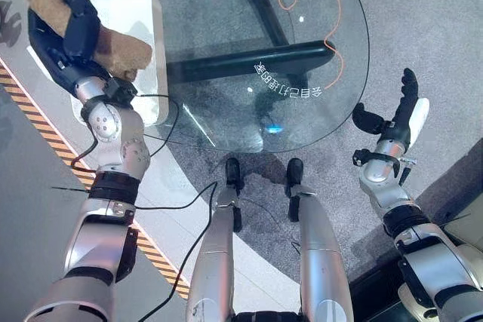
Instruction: Wipe the table with a cloth and put it in the basket.
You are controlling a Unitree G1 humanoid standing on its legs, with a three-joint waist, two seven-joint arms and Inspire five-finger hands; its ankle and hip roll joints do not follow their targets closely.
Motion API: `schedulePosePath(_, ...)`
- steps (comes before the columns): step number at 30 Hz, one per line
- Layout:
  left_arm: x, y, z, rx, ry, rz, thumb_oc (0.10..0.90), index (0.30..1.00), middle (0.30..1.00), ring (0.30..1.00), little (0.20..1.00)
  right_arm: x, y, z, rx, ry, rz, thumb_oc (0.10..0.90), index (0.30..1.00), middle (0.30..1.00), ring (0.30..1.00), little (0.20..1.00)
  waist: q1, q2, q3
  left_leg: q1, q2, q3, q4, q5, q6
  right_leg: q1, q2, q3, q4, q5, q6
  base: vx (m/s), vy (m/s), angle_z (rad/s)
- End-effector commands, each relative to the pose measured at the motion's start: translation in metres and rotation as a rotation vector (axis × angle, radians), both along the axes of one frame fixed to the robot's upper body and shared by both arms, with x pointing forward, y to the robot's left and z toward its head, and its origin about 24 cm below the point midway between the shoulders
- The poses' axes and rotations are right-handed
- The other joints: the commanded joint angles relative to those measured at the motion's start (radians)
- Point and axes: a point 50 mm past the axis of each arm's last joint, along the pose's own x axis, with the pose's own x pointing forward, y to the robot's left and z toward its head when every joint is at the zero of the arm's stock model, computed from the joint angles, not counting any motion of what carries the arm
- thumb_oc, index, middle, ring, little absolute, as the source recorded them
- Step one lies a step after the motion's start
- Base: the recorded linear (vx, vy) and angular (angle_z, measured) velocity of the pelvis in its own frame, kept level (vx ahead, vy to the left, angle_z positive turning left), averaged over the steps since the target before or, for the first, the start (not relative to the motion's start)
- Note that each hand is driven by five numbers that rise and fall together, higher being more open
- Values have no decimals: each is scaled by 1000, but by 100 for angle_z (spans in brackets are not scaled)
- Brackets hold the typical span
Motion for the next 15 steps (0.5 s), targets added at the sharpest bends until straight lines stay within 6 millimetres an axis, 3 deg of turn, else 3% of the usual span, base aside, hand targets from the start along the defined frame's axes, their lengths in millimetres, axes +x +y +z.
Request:
schedulePosePath(1, -30, 21, 82, 129, -287, 146, 100, 300, 300, 300, 200, -4, -21, 25, 16, -157, -60, 800, 900, 900, 900, 900, 0, 5, -29, 18, -41, 64, 93, -136, 32, 47, 60, -22, -52, -47, 7, -4, -12, -4)
schedulePosePath(15, -19, 42, 86, 205, -56, 381, 100, 300, 300, 300, 200, -10, -47, -3, 40, 11, -142, 800, 900, 900, 900, 900, -8, 3, -29, 9, -31, 68, 108, -136, 31, 42, 64, -21, -44, -47, 4, -1, -1, -1)
